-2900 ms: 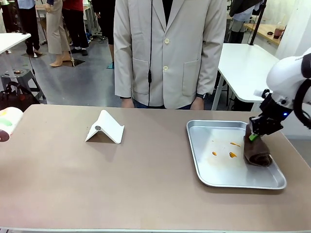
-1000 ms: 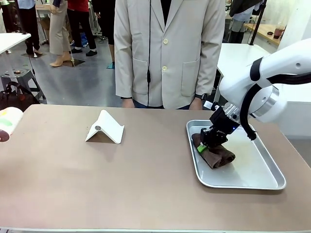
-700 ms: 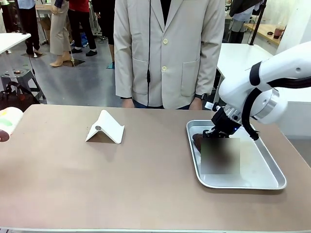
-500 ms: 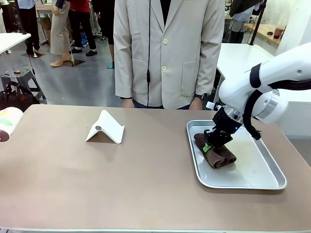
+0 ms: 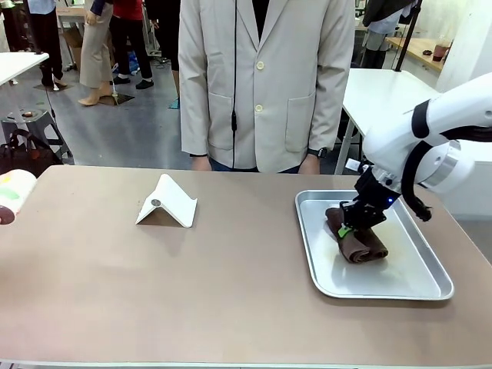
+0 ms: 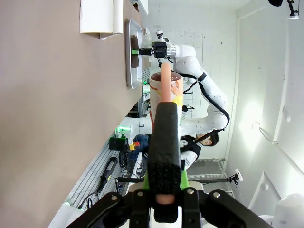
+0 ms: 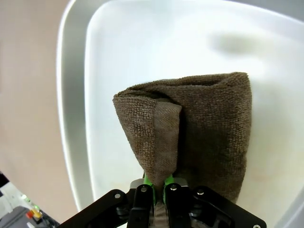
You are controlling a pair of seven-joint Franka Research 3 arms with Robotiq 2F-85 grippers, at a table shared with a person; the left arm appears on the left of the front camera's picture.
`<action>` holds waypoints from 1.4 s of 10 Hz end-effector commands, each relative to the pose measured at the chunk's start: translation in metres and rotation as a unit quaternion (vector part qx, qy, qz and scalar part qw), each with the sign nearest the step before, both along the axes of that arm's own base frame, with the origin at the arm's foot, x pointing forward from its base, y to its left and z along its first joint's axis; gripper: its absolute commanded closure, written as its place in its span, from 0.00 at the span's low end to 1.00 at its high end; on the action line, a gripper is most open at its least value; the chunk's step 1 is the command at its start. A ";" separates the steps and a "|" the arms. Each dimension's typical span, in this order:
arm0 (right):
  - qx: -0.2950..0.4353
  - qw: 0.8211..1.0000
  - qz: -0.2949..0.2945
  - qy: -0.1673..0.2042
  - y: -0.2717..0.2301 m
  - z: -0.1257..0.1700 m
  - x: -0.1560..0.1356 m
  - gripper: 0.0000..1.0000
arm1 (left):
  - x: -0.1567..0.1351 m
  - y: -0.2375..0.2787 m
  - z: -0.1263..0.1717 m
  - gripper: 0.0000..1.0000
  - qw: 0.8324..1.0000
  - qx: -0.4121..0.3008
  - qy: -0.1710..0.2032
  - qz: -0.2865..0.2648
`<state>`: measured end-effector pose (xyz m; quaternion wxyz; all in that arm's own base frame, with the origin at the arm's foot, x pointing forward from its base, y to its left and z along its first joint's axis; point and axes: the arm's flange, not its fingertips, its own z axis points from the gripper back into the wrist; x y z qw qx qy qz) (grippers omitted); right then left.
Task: Clean the surface of the table.
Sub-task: Clean the area not pointed to by the person.
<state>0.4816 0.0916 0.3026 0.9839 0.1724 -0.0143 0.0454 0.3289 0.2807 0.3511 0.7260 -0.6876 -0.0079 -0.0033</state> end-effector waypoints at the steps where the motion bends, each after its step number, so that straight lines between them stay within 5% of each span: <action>1: -0.030 0.999 -0.030 0.006 -0.037 -0.014 -0.006 0.93 | -0.002 -0.001 0.005 0.78 1.000 -0.008 -0.005 0.006; 5: 0.025 0.996 -0.088 -0.013 -0.084 -0.006 -0.018 0.93 | -0.002 -0.001 0.005 0.78 1.000 -0.008 -0.005 0.006; 8: 0.221 0.967 -0.098 -0.076 -0.107 0.026 -0.031 0.93 | -0.002 -0.001 0.005 0.78 1.000 -0.008 -0.005 0.006; 10: 0.392 0.912 -0.070 -0.097 -0.116 0.042 -0.043 0.93 | -0.002 -0.001 0.005 0.78 1.000 -0.008 -0.005 0.006; 11: 0.480 0.871 -0.062 -0.085 -0.120 0.049 -0.048 0.93 | -0.002 -0.001 0.005 0.78 1.000 -0.008 -0.005 0.006; 14: 0.676 0.737 -0.025 0.001 -0.130 0.074 -0.064 0.93 | -0.002 -0.001 0.005 0.78 1.000 -0.008 -0.005 0.006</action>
